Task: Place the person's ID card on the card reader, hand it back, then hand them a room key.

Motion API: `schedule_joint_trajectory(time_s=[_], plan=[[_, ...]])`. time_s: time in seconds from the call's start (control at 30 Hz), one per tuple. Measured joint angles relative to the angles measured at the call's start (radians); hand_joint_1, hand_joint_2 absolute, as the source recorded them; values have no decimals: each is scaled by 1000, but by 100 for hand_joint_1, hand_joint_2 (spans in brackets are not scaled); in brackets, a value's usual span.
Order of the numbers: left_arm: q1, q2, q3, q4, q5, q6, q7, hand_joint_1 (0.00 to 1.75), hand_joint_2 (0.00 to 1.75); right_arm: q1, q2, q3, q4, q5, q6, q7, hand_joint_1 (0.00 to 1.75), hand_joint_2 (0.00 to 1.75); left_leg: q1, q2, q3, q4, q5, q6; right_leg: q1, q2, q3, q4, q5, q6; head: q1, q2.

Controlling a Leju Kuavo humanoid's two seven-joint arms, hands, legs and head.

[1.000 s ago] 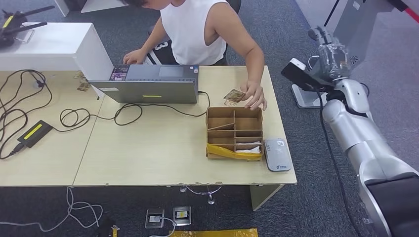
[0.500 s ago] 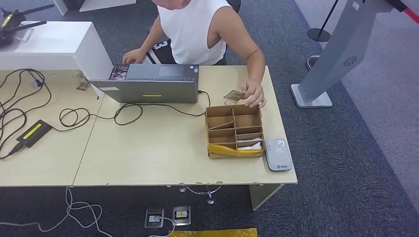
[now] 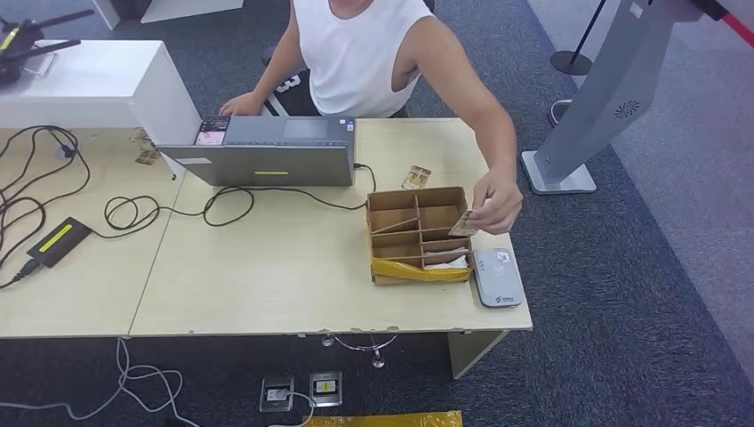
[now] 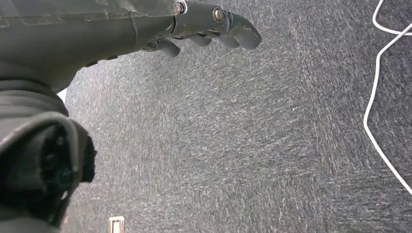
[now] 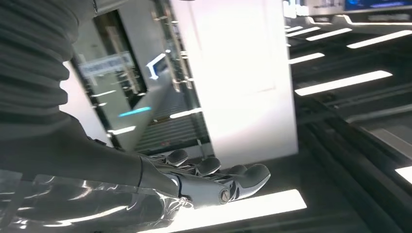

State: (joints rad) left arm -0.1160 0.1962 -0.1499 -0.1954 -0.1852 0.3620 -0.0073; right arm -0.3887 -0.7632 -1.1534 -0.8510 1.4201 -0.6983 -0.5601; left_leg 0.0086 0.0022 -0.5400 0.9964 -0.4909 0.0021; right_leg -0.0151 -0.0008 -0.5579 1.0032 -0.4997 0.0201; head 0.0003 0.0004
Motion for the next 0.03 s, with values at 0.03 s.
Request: schedule_joint_trajectory(time_s=[0.03], plan=[[0, -1, 0, 0, 1, 1, 0, 0, 0, 7, 5, -14, 3, 14, 0, 13, 0, 175, 0, 0, 0, 0, 0, 0, 0, 0, 0, 0, 0, 0, 0, 0]])
